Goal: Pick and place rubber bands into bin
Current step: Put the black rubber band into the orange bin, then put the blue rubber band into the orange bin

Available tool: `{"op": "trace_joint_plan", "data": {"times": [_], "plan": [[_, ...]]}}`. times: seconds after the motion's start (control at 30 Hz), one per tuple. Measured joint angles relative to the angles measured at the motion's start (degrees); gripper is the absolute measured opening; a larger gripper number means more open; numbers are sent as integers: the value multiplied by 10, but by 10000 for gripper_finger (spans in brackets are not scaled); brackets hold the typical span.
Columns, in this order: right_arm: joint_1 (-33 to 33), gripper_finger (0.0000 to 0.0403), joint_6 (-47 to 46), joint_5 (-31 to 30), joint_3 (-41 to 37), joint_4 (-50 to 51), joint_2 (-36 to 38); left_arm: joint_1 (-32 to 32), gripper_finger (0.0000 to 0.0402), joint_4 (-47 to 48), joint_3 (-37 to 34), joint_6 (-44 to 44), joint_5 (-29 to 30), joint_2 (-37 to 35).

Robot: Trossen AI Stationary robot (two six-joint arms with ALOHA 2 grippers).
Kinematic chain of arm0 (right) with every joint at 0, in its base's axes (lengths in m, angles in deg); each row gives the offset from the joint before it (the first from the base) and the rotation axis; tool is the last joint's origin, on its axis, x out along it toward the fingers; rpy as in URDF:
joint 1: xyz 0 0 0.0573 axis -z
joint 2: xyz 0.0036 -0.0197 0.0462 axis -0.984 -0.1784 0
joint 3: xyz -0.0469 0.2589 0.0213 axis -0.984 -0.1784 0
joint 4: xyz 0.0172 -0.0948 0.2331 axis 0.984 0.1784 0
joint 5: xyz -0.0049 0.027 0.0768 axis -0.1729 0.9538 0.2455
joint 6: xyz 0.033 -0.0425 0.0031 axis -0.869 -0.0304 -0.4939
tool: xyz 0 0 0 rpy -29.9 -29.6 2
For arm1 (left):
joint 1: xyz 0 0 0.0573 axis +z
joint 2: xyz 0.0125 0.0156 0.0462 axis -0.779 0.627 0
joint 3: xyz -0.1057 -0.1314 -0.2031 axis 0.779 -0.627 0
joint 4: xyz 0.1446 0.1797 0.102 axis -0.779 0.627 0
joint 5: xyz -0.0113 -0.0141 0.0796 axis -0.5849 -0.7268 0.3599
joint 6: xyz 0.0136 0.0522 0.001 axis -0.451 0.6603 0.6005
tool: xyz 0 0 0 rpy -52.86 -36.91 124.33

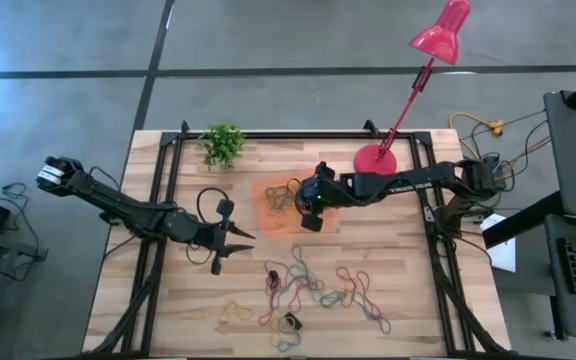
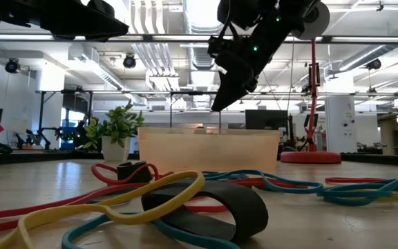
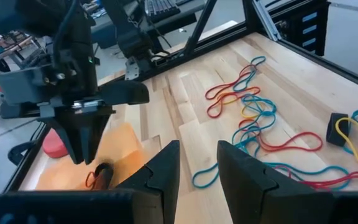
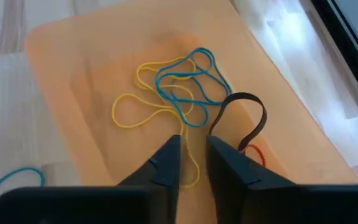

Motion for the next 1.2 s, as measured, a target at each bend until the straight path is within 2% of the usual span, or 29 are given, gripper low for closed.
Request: {"op": "trace_joint_plan", "data": {"times": [0.23,0.43,0.7,0.87,1.2], "plan": [[-12,134,10,6,0,10,3,0,92,0,-4,0,15,0],[-64,158,19,72,-6,44,4,0,92,0,-6,3,24,0],[-143,151,-6,73,-20,17,3,7,92,-6,-16,5,32,0],[-166,139,-41,73,-54,-44,3,15,92,-18,-20,5,34,0],[-198,125,-102,73,-111,-100,-1,19,92,-28,-24,5,34,0]]}}
